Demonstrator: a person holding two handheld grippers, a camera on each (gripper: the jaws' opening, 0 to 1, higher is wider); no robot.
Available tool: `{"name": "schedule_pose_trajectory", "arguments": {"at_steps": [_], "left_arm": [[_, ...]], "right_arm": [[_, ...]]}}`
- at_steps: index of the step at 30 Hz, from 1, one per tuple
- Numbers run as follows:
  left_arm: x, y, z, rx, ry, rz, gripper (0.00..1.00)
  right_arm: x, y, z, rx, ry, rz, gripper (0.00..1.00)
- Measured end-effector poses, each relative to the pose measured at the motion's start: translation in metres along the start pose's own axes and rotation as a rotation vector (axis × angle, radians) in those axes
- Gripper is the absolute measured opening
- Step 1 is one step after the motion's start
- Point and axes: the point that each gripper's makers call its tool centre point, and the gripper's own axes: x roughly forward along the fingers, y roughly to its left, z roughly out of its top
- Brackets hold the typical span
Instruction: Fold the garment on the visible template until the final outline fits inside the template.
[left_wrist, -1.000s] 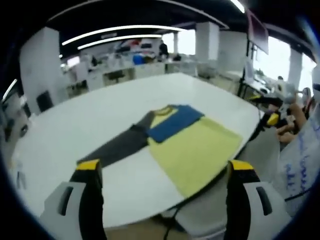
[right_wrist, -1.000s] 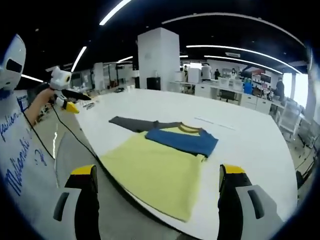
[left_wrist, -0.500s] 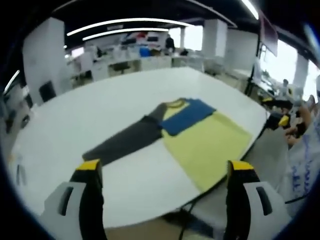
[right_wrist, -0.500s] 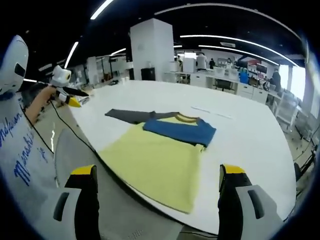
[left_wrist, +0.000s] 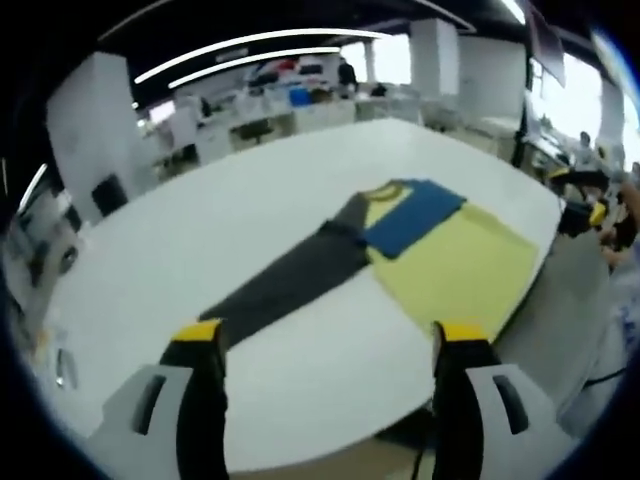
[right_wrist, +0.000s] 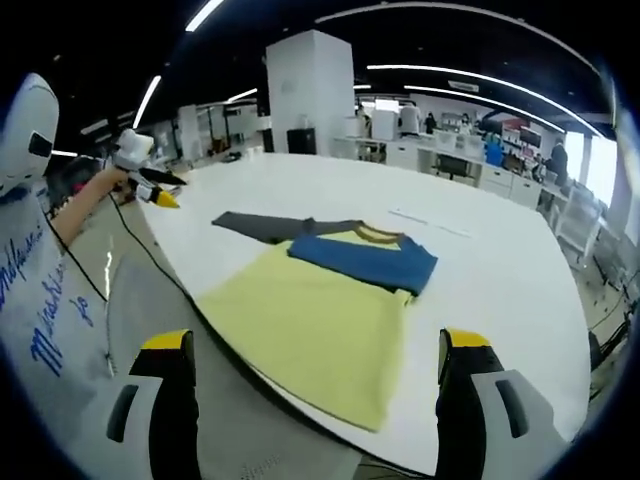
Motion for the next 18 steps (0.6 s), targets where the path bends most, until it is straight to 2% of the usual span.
{"name": "schedule_pose_trajectory", "arguments": {"at_steps": [2, 5, 7, 9, 10, 16, 18], "left_arm": [[0.005, 0.002, 0.000, 0.008, 0.003, 0.002, 0.74], [0.009, 0.007, -0.001, 0.078, 0.025, 0.020, 0.69], [0.014, 0.011, 0.005, 0.102, -0.012, 0.015, 0.61], [0.019, 0.017, 0.010, 0.071, -0.051, 0.003, 0.49], [0.021, 0.020, 0.009, 0.057, -0.050, 0.006, 0.47], [0.032, 0.048, 0.002, 0.074, -0.006, 0.044, 0.36], [0.040, 0.059, -0.005, 0.056, 0.032, 0.045, 0.32]], "right_arm": [[0.002, 0.002, -0.003, 0.006, 0.011, 0.009, 1.00], [0.001, 0.005, 0.000, -0.003, 0.006, 0.012, 1.00], [-0.001, 0.003, 0.005, 0.007, -0.018, 0.009, 1.00], [-0.002, 0.000, 0.006, 0.008, -0.026, 0.000, 1.00], [-0.002, -0.001, 0.006, 0.006, -0.025, -0.003, 1.00], [-0.005, -0.005, 0.006, 0.009, -0.030, -0.027, 1.00], [-0.005, -0.004, 0.005, 0.013, -0.026, -0.029, 1.00]]}}
